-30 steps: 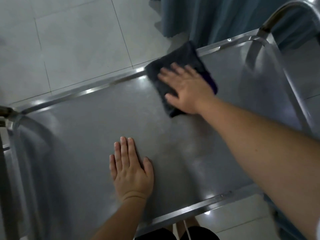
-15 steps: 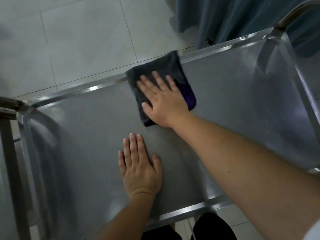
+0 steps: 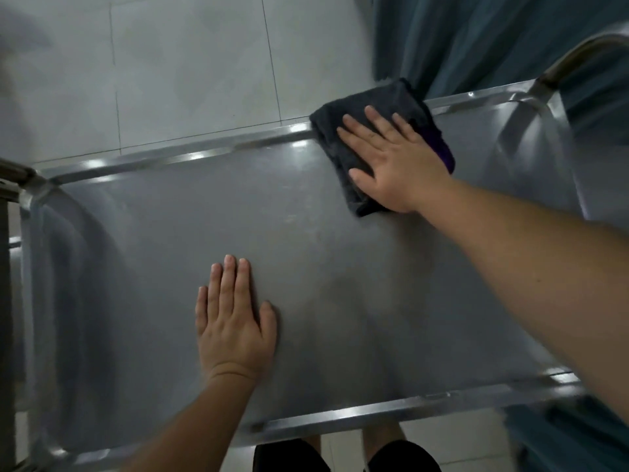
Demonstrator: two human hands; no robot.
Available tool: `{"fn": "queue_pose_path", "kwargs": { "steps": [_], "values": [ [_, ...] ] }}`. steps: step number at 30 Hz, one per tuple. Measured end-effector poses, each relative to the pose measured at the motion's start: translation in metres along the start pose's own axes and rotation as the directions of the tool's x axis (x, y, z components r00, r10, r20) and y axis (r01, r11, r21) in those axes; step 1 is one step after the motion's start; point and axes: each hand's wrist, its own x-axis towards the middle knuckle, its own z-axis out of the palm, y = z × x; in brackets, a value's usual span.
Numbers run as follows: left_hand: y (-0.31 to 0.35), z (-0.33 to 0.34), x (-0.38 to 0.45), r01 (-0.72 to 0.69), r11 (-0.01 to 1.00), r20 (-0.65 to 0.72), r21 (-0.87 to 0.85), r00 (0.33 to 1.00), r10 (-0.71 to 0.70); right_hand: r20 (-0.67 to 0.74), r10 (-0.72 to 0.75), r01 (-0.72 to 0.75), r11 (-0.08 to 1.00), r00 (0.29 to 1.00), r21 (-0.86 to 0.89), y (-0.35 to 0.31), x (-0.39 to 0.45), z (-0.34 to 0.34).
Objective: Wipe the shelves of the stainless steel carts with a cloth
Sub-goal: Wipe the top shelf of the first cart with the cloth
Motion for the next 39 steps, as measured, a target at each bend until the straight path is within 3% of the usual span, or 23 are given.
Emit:
{"fn": "queue_pose_path", "kwargs": {
  "steps": [6,11,15,26,39],
  "values": [
    [0.000,-0.001,-0.001,0.003,1.000,0.008,0.010,1.000,-0.003,0.000,0.165,-0.165,0.986,0.986,0.014,0.061,-0.027,-0.001],
    [0.002,0.000,0.001,0.003,1.000,0.002,0.018,1.000,-0.003,-0.004,0.399,-0.399,0.916,0.917,0.051,0.113,-0.045,-0.004],
    [0.004,-0.002,0.000,0.011,0.999,0.031,0.031,0.999,-0.012,0.029,0.442,-0.442,0.896,0.897,0.041,0.130,-0.057,-0.007],
    [0.011,-0.010,0.001,0.021,0.999,0.060,0.034,0.998,-0.023,0.023,0.505,-0.505,0.859,0.863,0.087,0.121,-0.142,0.016],
    [0.026,-0.020,0.009,-0.009,0.991,0.127,0.131,0.992,-0.007,0.131,0.596,-0.610,0.777,0.792,0.156,0.025,-0.339,0.069]
  ]
}}
